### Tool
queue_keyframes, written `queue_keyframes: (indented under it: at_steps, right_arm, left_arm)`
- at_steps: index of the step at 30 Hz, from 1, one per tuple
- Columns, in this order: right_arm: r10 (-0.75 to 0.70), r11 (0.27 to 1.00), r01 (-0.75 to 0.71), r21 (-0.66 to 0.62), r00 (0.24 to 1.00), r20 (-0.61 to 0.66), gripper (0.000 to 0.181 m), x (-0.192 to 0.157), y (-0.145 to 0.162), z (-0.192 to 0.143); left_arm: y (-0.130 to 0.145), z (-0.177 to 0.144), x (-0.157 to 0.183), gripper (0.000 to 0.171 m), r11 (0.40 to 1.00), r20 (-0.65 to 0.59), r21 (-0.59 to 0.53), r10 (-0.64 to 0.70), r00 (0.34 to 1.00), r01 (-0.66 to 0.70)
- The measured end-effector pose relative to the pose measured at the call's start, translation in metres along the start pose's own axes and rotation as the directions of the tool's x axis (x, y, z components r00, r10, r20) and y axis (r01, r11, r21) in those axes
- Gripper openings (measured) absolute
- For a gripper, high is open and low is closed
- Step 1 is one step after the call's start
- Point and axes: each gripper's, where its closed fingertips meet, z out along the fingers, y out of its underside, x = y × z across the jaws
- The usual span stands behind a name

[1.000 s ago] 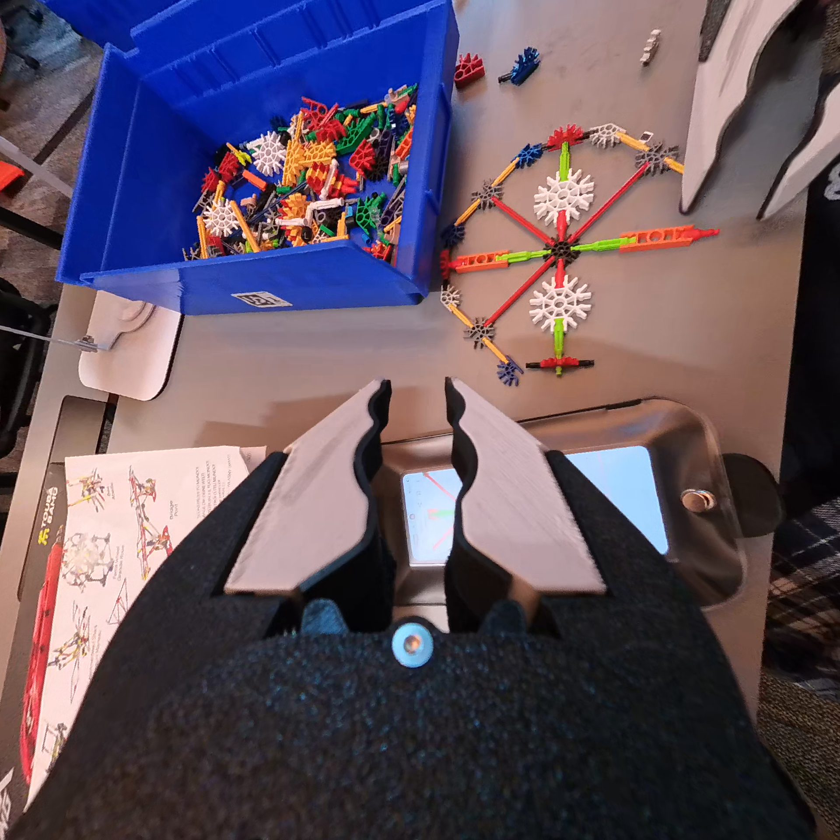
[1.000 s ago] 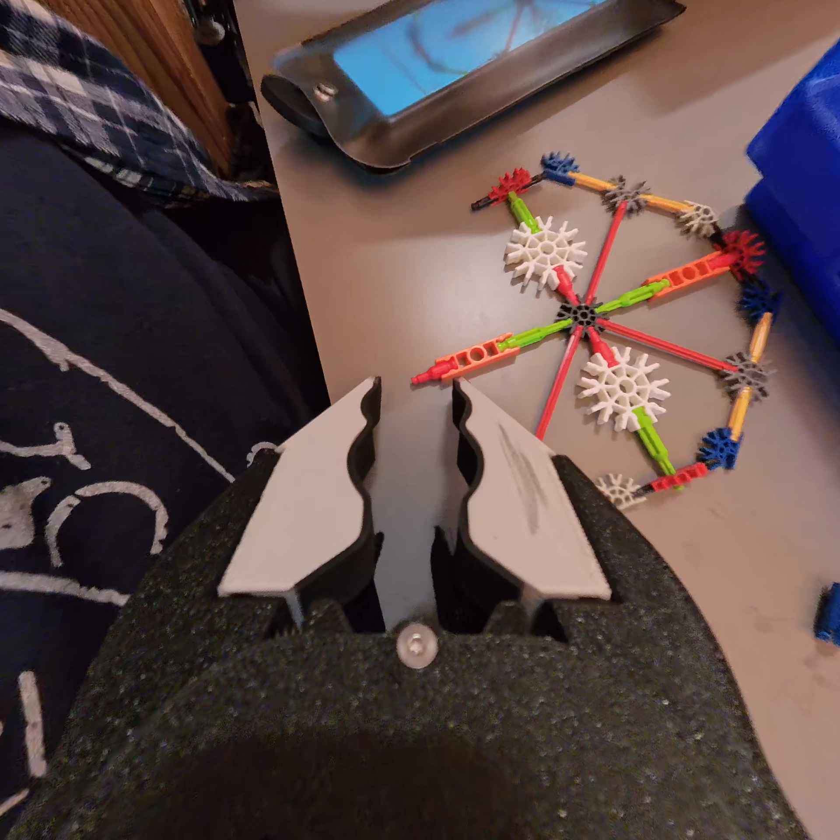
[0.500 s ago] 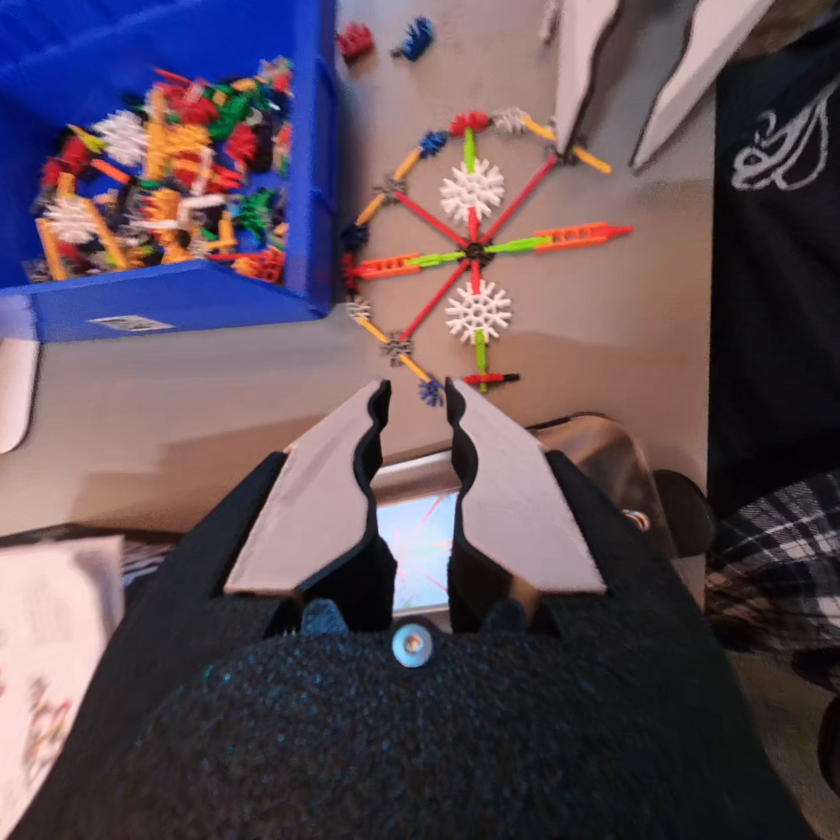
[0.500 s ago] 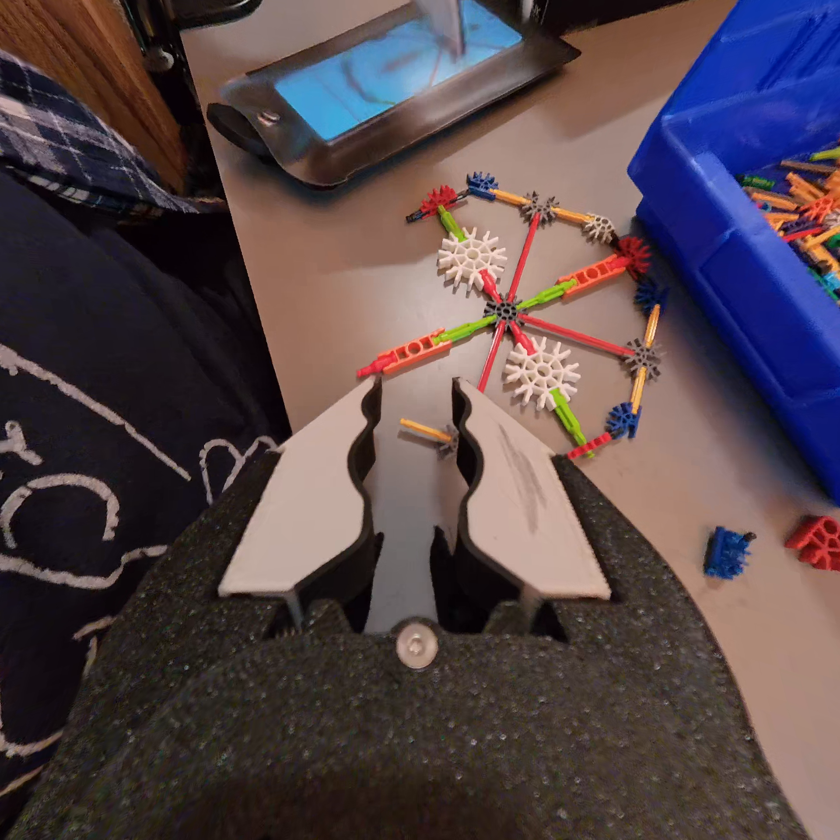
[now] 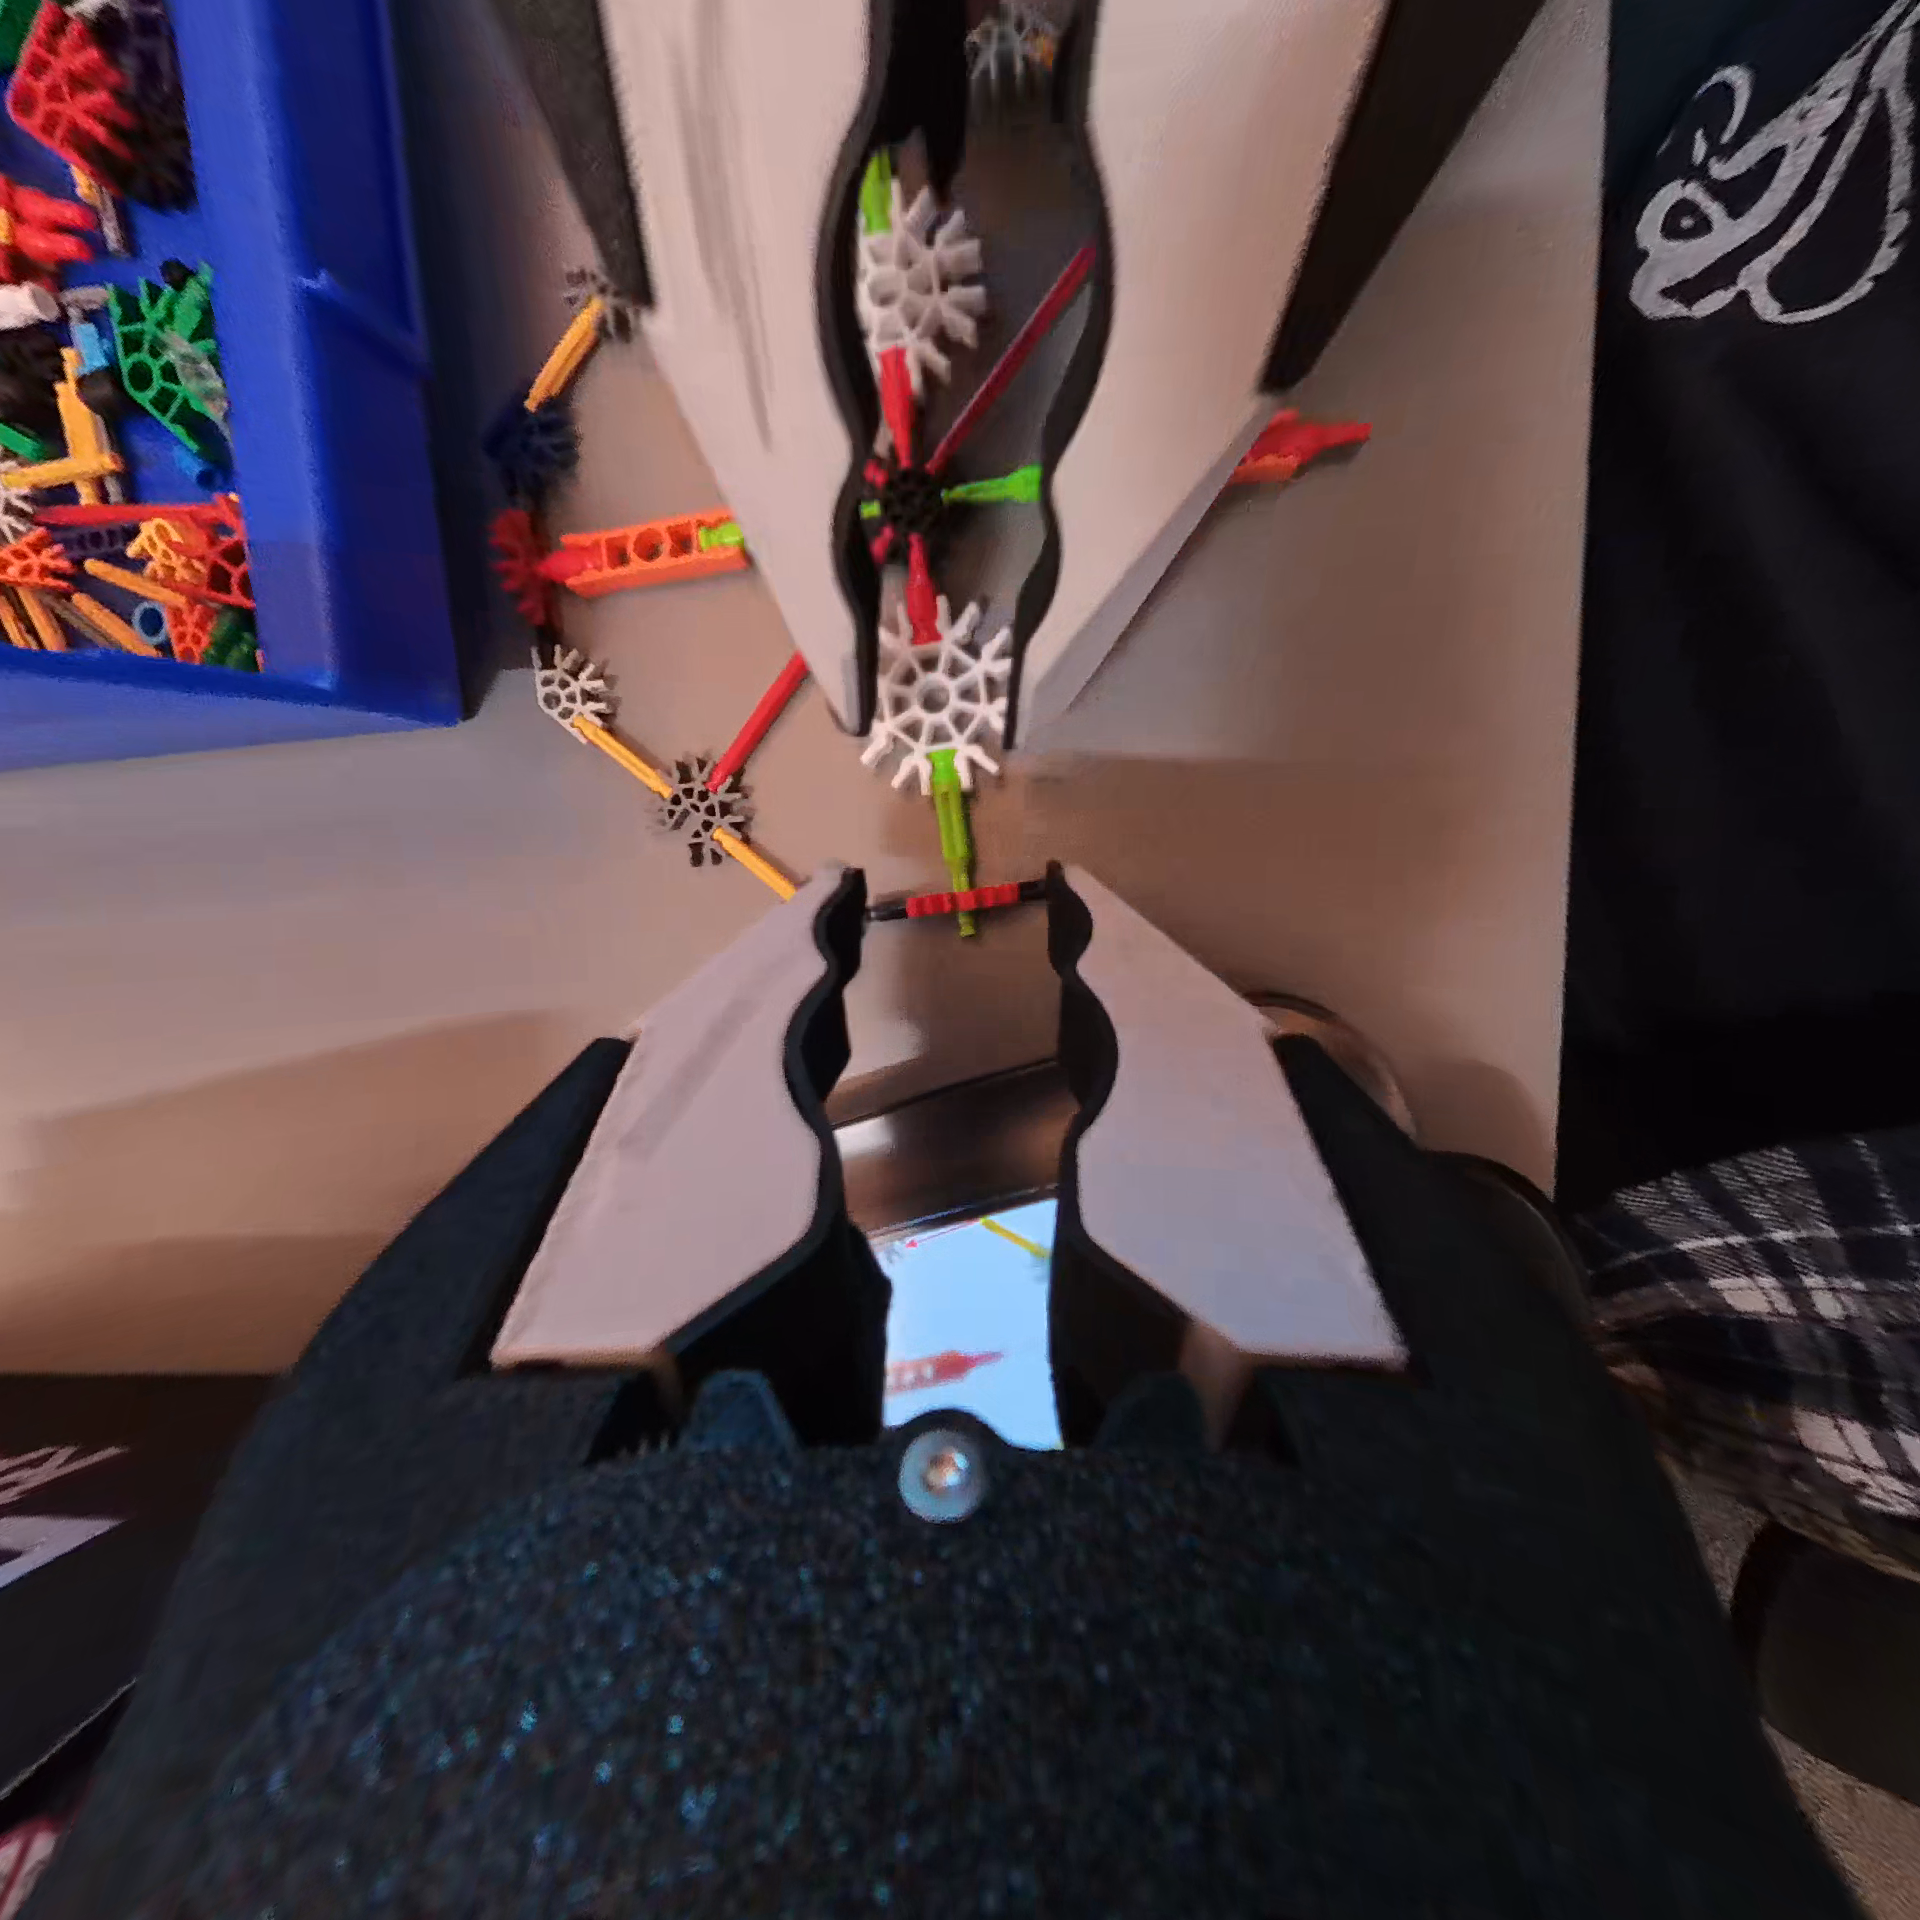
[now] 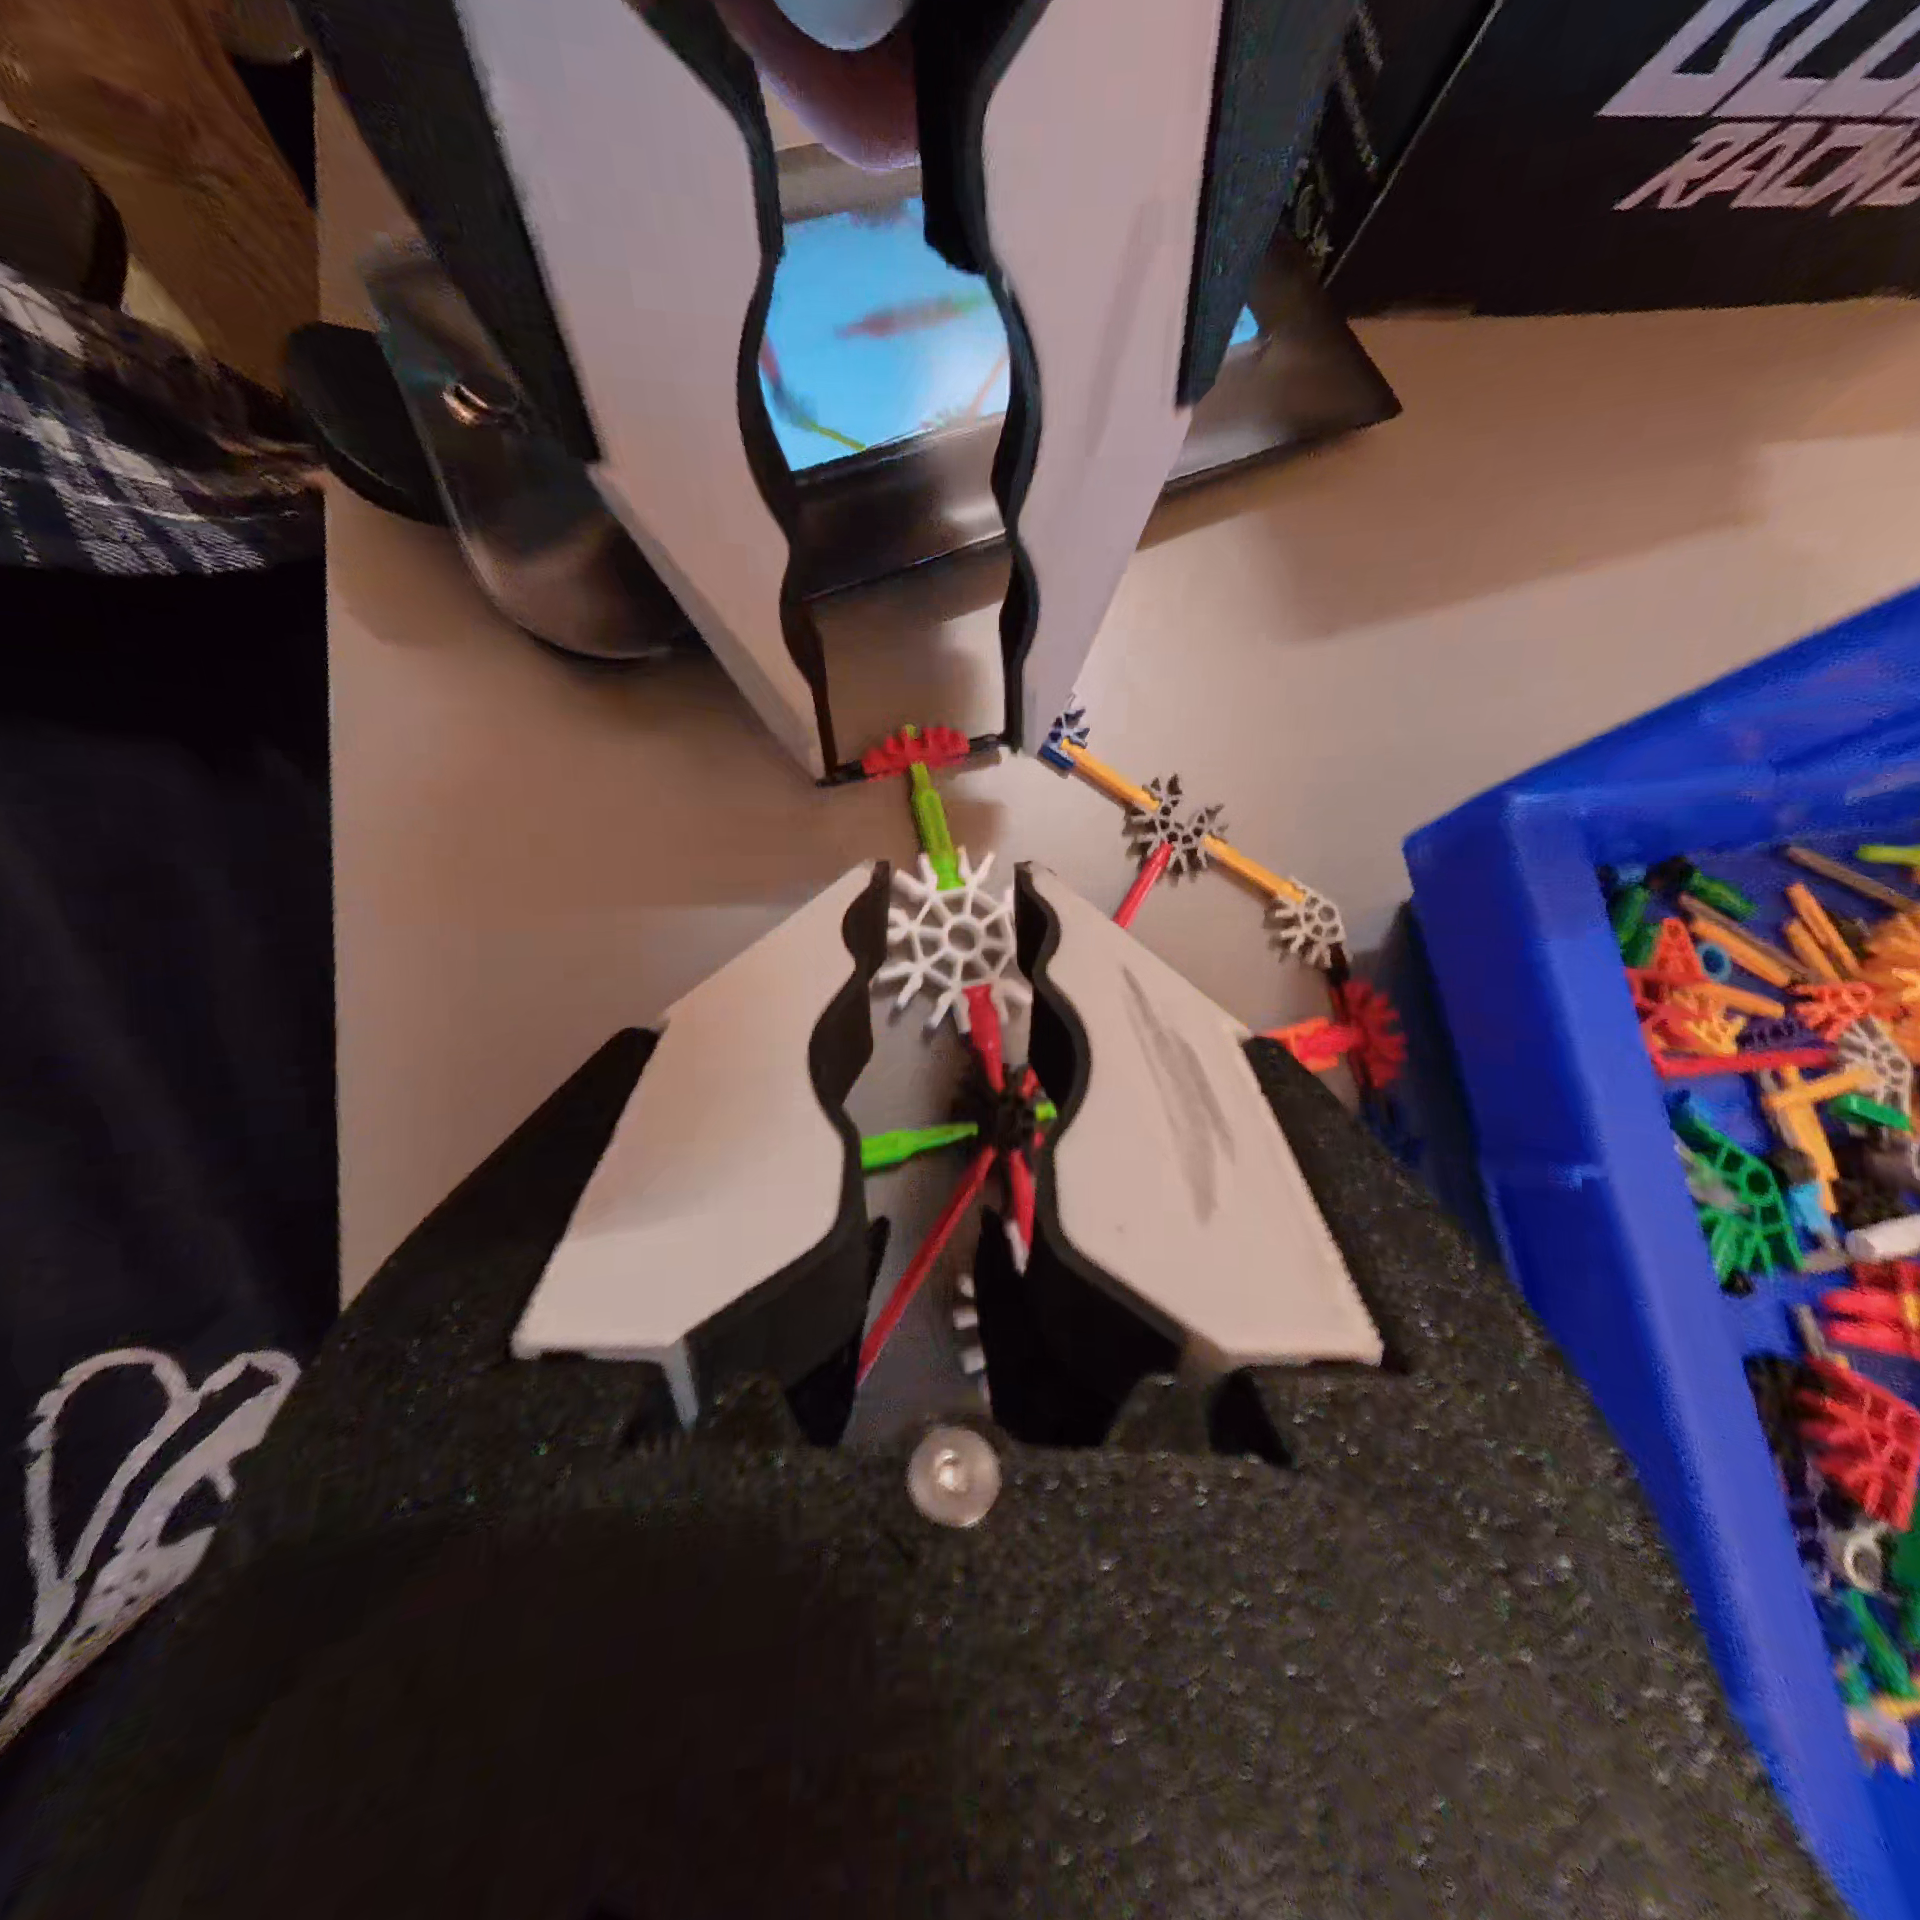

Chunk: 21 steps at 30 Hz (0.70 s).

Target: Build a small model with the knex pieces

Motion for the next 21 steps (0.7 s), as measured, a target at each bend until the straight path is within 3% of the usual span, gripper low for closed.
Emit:
queue_keyframes:
  at_steps: [7, 21]
  right_arm:
    - [-0.051, 0.998, 0.052, -0.044, 0.998, 0.036, 0.014, 0.000, 0.001, 0.021]
    - [-0.031, 0.999, 0.032, -0.039, 0.999, 0.039, 0.008, 0.005, 0.007, 0.017]
  left_arm:
    - [0.006, 0.006, -0.005, 0.020, 0.999, 0.017, -0.037, -0.005, 1.000, 0.006]
    - [0.006, 0.005, -0.006, 0.019, 1.000, 0.027, -0.016, 0.011, 1.000, -0.010]
